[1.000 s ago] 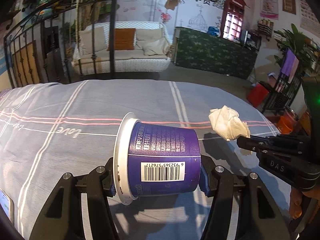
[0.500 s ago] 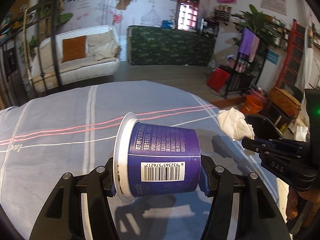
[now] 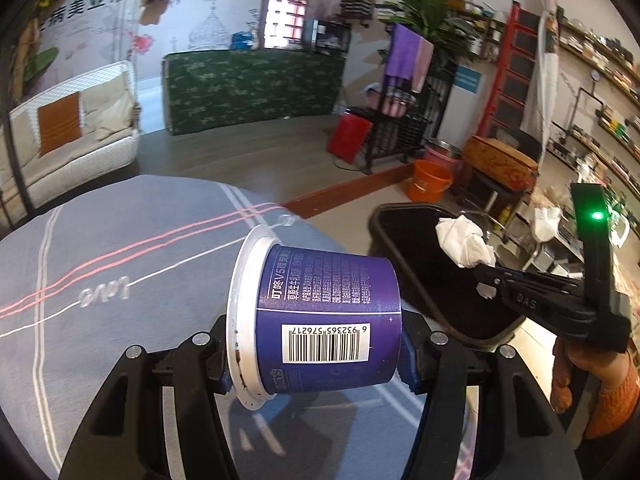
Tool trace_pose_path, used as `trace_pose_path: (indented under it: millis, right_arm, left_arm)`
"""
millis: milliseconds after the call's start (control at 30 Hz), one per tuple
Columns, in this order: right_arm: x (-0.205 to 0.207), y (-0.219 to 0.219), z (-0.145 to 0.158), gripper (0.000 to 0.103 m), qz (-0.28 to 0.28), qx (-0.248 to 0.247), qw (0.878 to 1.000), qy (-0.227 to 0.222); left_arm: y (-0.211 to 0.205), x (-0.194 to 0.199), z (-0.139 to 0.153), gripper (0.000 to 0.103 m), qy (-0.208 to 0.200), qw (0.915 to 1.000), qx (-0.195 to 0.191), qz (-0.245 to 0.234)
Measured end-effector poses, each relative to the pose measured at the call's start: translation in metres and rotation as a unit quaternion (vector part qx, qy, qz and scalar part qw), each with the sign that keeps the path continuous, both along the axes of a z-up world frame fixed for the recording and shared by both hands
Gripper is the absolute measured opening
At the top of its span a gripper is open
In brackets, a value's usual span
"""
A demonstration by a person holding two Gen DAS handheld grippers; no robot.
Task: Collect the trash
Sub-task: 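Carry the cloth to the bin and open the right tool while the left tool carries the cup, then open the left tool over the bin to drop the purple cup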
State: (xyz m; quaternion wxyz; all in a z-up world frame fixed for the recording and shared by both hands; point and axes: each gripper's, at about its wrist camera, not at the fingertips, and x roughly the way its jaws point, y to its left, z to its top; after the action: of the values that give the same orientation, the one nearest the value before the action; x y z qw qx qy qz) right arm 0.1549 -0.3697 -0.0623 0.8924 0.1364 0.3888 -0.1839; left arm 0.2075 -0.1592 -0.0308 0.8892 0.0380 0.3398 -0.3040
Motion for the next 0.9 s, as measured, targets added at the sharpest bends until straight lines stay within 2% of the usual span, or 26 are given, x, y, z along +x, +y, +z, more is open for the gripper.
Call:
trace_pose_path:
  millis: [167, 233, 267, 300, 533, 700, 800, 900]
  right_arm:
    - [0.009, -0.039, -0.023, 0.012, -0.036, 0.011, 0.999, 0.019]
    - [0.009, -0.053, -0.032, 0.025, -0.048, 0.016, 0.998, 0.026]
    - [0.011, -0.057, -0.036, 0.040, -0.054, 0.015, 0.998, 0.028]
    - [0.009, -0.060, -0.039, 0.049, -0.058, 0.015, 0.998, 0.028]
    - [-0.013, -0.071, -0.041, 0.055, -0.073, 0.031, 0.997, 0.009]
    - [-0.036, -0.069, -0.033, 0.056, -0.078, 0.017, 0.997, -0.001]
    - [-0.047, -0.070, -0.028, 0.062, -0.084, 0.003, 0.996, -0.004]
    - [-0.061, -0.074, -0.025, 0.062, -0.094, 0.004, 0.996, -0.011]
  left_arm:
    - [-0.026, -0.008, 0.000, 0.058, -0.003, 0.9992, -0.001, -0.040]
    - [-0.036, -0.011, -0.002, 0.058, -0.006, 0.9985, 0.004, -0.055]
    - [-0.041, -0.012, -0.003, 0.058, -0.007, 0.9981, 0.007, -0.061]
    - [-0.046, -0.013, -0.003, 0.058, -0.007, 0.9978, 0.009, -0.065]
    - [-0.078, -0.010, -0.002, 0.058, -0.014, 0.9943, 0.019, -0.104]
    - [-0.110, -0.007, -0.010, 0.058, -0.003, 0.9908, 0.028, -0.133]
    - [-0.124, -0.006, -0.015, 0.058, 0.004, 0.9892, 0.035, -0.142]
    - [-0.139, -0.003, -0.022, 0.058, 0.017, 0.9874, 0.040, -0.152]
